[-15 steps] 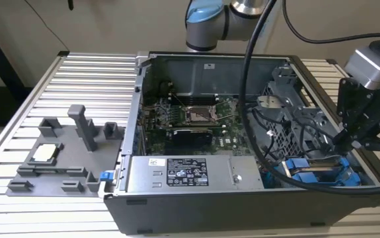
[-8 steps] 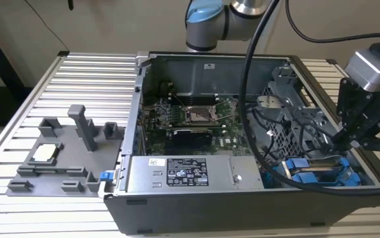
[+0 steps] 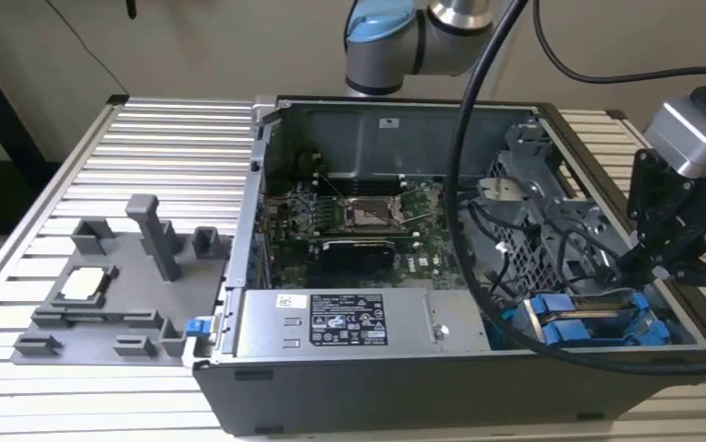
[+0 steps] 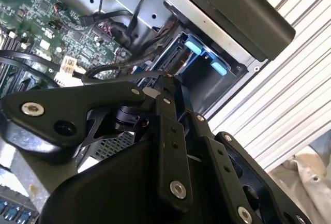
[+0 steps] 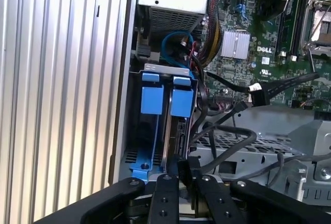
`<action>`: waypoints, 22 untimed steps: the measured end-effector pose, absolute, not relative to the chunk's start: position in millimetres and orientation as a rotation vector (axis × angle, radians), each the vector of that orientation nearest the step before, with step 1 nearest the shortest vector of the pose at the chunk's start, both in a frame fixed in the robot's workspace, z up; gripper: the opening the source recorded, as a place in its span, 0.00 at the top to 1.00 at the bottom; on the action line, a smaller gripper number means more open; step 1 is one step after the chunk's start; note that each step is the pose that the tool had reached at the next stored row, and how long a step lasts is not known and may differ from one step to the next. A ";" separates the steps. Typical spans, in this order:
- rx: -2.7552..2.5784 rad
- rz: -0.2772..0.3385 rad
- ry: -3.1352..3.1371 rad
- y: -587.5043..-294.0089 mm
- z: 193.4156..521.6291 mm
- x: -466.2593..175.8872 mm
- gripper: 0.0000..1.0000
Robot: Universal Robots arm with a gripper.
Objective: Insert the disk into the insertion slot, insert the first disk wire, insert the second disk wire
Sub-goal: 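Insert the first disk wire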
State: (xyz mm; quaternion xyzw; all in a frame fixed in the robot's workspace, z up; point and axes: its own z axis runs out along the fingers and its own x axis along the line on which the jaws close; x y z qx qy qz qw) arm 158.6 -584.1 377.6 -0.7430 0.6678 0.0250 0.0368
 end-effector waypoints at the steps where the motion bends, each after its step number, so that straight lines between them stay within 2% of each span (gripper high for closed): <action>1: -2.279 0.079 2.051 -584.7 377.2 158.7 0.81; 10: -2.260 0.093 2.057 -590.6 371.5 158.8 0.81; 22: -2.201 0.143 2.060 -590.7 363.8 159.6 0.81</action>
